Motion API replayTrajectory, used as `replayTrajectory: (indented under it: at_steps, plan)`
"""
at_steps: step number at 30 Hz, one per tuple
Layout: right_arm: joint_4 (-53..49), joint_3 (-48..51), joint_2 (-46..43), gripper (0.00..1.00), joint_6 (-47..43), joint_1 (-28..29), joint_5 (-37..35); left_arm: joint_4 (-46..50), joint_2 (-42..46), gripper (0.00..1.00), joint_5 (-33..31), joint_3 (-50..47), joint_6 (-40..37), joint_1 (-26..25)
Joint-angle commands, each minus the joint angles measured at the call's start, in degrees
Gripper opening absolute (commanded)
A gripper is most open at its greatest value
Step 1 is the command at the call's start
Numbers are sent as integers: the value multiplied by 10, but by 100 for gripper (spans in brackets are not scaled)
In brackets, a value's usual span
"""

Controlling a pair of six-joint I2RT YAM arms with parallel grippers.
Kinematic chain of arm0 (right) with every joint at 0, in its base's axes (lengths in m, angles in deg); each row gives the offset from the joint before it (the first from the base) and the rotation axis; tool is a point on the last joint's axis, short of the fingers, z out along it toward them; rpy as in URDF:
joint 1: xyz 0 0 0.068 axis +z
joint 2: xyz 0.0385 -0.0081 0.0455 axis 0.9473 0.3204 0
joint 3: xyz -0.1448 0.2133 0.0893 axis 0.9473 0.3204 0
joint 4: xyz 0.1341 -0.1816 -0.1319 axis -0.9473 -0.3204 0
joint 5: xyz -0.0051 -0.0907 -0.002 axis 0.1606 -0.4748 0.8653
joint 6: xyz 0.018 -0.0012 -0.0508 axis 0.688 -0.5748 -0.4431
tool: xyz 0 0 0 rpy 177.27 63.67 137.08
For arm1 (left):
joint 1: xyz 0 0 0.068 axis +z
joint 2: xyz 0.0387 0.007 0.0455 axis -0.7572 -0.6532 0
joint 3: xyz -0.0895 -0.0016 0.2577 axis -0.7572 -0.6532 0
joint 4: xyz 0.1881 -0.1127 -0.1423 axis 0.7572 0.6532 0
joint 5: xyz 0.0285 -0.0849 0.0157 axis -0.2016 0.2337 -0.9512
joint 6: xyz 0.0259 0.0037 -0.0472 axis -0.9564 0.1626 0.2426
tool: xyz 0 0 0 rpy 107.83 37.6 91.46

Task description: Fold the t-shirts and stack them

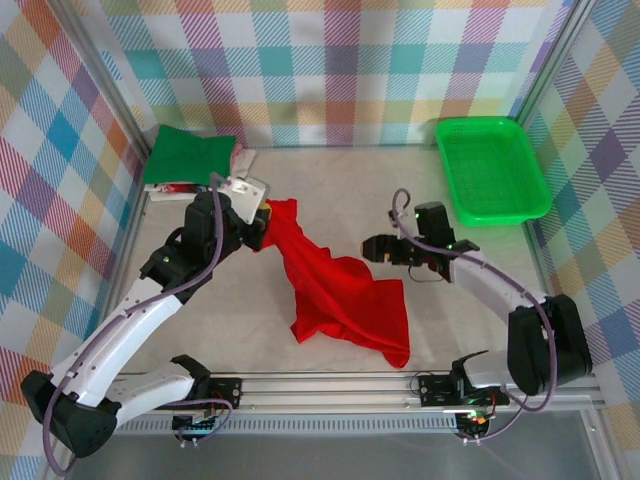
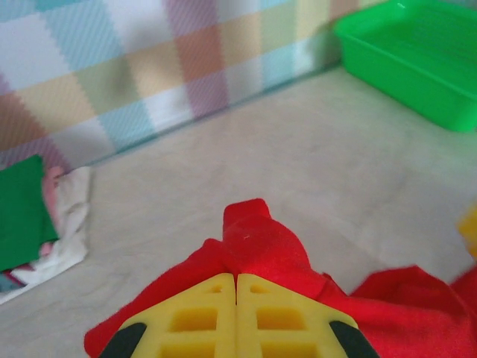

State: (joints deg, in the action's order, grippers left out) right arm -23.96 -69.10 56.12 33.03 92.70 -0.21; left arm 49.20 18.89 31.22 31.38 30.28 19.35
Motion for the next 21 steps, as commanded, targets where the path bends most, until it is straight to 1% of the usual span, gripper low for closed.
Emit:
replayTrajectory:
  at_steps: [1,2,4,6,8,11,12,15,18,21]
  plan:
    - [0,12,-37,71,-55,49,-2,-62,22,0,-32,-15,55,49]
    - [5,22,-43,72,-69,72,-14,-67,20,0,-30,-14,64,57]
    - [18,39,-52,74,-106,124,-42,-60,9,0,-62,-6,77,60]
    - [31,51,-54,77,-134,176,-111,-51,1,0,-99,1,90,66]
    - [66,70,-48,80,-138,196,-147,-57,3,0,-95,-2,96,75]
    - [90,72,-18,81,-145,206,-125,-59,3,0,-95,0,105,83]
    - [88,70,-10,83,-159,222,-126,-56,1,0,-98,2,105,85]
    - [54,63,12,87,-206,284,-158,-49,3,0,-107,4,107,92]
    - [51,75,14,88,-220,322,-146,-51,6,0,-113,1,109,98]
    - [55,86,5,90,-239,364,-152,-53,5,0,-119,-2,109,103]
